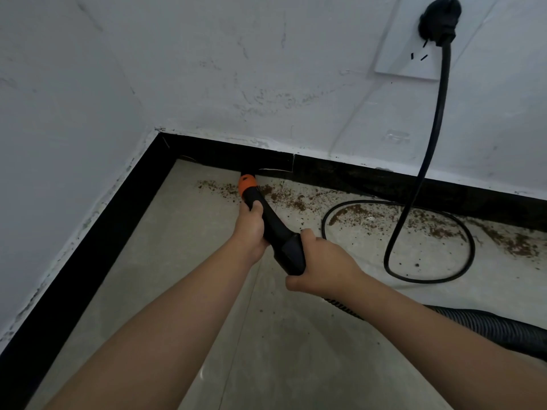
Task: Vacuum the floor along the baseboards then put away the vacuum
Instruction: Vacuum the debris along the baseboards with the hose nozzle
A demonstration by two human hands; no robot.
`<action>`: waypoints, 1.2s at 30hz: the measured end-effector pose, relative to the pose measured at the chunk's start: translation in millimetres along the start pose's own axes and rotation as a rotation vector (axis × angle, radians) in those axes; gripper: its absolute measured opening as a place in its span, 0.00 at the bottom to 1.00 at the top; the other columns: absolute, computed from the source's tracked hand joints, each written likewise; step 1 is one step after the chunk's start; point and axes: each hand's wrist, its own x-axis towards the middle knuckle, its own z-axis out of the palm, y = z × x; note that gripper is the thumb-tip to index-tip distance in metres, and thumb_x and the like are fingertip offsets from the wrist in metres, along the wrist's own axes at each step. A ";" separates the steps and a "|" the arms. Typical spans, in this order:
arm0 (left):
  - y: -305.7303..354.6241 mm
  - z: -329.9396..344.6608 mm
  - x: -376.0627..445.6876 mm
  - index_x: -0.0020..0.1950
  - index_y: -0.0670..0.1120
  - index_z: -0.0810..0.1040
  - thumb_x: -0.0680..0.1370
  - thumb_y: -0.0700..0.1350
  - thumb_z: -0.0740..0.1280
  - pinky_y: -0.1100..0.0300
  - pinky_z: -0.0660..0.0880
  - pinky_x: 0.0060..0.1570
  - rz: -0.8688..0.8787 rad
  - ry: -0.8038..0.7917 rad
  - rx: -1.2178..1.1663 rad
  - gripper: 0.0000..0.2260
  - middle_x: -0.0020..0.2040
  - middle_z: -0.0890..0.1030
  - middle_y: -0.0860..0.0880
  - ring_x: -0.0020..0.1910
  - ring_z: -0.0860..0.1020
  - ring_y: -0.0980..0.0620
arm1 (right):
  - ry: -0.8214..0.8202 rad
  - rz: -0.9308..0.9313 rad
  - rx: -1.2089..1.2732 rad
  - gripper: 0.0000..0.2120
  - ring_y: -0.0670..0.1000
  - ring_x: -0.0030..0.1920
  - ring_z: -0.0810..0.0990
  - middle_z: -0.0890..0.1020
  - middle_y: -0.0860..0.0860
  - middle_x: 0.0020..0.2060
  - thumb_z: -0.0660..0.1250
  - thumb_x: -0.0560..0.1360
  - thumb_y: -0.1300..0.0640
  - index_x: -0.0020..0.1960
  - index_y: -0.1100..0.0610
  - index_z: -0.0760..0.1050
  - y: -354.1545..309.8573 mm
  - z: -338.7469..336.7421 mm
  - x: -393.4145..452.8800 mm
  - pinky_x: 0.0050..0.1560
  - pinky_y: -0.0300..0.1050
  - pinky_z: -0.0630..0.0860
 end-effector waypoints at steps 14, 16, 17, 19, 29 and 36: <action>-5.2 -3.2 -8.1 0.76 0.50 0.54 0.83 0.46 0.52 0.46 0.72 0.57 -0.010 0.009 0.034 0.21 0.70 0.66 0.41 0.65 0.70 0.40 | -0.014 -0.006 0.002 0.23 0.49 0.37 0.71 0.65 0.45 0.36 0.70 0.68 0.48 0.50 0.53 0.58 -1.5 3.4 -11.1 0.29 0.40 0.66; -7.3 -0.5 -11.6 0.76 0.50 0.54 0.83 0.46 0.51 0.47 0.72 0.57 -0.010 0.005 0.035 0.21 0.70 0.67 0.41 0.65 0.70 0.40 | -0.014 0.003 -0.012 0.24 0.48 0.36 0.71 0.66 0.45 0.36 0.70 0.67 0.48 0.50 0.54 0.58 -0.1 2.7 -14.2 0.30 0.41 0.67; -8.3 1.1 -12.7 0.76 0.50 0.53 0.83 0.46 0.51 0.47 0.72 0.57 -0.010 0.000 0.042 0.21 0.70 0.66 0.41 0.65 0.70 0.40 | -0.014 0.008 -0.012 0.23 0.47 0.35 0.70 0.66 0.45 0.36 0.71 0.67 0.48 0.50 0.54 0.58 1.1 2.3 -15.1 0.30 0.41 0.67; -10.4 4.3 -13.3 0.77 0.50 0.52 0.83 0.46 0.51 0.45 0.71 0.60 -0.019 -0.010 0.054 0.22 0.71 0.65 0.41 0.66 0.69 0.39 | -0.014 0.020 -0.007 0.23 0.46 0.34 0.70 0.67 0.45 0.36 0.70 0.67 0.48 0.50 0.54 0.58 4.0 1.2 -17.5 0.30 0.41 0.67; -20.3 23.0 -12.9 0.77 0.52 0.50 0.83 0.48 0.52 0.41 0.70 0.62 -0.047 -0.048 0.055 0.23 0.72 0.64 0.42 0.66 0.70 0.39 | 0.006 0.057 -0.008 0.23 0.43 0.33 0.69 0.67 0.45 0.37 0.71 0.67 0.48 0.50 0.53 0.58 18.3 -6.3 -28.2 0.29 0.38 0.67; -29.2 36.3 -17.9 0.76 0.51 0.52 0.83 0.47 0.52 0.43 0.71 0.62 -0.060 -0.063 0.075 0.22 0.71 0.65 0.42 0.66 0.70 0.40 | 0.014 0.087 -0.025 0.23 0.42 0.33 0.68 0.67 0.45 0.36 0.71 0.67 0.48 0.50 0.53 0.59 28.8 -11.0 -40.8 0.28 0.37 0.65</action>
